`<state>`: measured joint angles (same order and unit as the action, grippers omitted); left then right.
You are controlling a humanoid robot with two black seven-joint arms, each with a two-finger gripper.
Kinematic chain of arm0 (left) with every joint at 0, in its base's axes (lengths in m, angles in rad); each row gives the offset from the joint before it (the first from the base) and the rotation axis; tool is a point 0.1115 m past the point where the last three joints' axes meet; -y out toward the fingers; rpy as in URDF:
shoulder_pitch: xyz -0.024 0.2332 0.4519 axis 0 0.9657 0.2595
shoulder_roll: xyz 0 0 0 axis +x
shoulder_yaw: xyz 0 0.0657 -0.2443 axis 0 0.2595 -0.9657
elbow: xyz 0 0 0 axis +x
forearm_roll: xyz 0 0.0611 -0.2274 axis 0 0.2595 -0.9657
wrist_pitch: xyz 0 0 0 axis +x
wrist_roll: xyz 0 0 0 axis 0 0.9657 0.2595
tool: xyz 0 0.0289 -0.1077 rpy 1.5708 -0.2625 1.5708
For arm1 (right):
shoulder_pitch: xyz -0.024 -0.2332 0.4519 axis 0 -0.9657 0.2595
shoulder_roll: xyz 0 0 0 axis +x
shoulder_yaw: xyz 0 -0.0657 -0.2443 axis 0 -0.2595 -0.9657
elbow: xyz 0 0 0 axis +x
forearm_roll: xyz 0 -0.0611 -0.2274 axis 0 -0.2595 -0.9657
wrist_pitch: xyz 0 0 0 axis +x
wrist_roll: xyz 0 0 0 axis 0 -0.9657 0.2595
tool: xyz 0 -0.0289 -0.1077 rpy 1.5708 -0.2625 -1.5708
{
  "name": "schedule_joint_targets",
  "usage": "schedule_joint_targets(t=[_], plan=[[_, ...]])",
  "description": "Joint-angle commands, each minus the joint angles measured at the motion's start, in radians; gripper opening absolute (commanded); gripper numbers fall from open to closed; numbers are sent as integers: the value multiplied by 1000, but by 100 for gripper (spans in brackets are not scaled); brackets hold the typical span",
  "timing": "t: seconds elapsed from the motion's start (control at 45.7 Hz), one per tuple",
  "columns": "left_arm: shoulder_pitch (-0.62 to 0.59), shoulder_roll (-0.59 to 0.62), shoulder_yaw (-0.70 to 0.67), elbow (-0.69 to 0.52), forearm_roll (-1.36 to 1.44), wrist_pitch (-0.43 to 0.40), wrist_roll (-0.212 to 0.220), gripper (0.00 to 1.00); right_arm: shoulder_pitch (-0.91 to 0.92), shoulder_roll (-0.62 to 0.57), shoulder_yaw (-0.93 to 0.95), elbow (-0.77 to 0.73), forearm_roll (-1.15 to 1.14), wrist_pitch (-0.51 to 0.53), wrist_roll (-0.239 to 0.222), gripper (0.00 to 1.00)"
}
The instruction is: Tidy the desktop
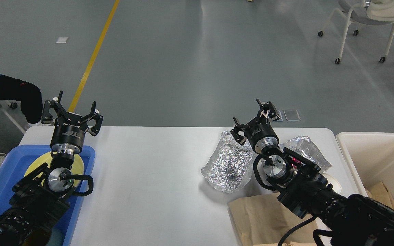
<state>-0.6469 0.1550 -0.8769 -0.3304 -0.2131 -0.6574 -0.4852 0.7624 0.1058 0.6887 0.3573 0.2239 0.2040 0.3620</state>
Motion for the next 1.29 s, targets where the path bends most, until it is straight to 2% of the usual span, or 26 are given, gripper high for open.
schedule_joint_targets(t=[0.0,0.766,0.985,1.138,1.27], plan=[[16,-9,7,-9,0,-24,-1,97,0,-1,0,0,0,0,0,100],[19,-6,7,-13,-2,-34,-1,97,6,5,3,-6,0,-15,-2,100],[19,-6,7,-13,-2,-34,-1,97,89,-8,0,-6,0,-20,-11,100],[19,-5,7,-13,-2,-34,-1,97,202,-193,-60,9,2,-18,-11,100],[19,-5,7,-13,-2,-34,-1,97,339,-296,-239,-24,-5,-17,-14,100]])
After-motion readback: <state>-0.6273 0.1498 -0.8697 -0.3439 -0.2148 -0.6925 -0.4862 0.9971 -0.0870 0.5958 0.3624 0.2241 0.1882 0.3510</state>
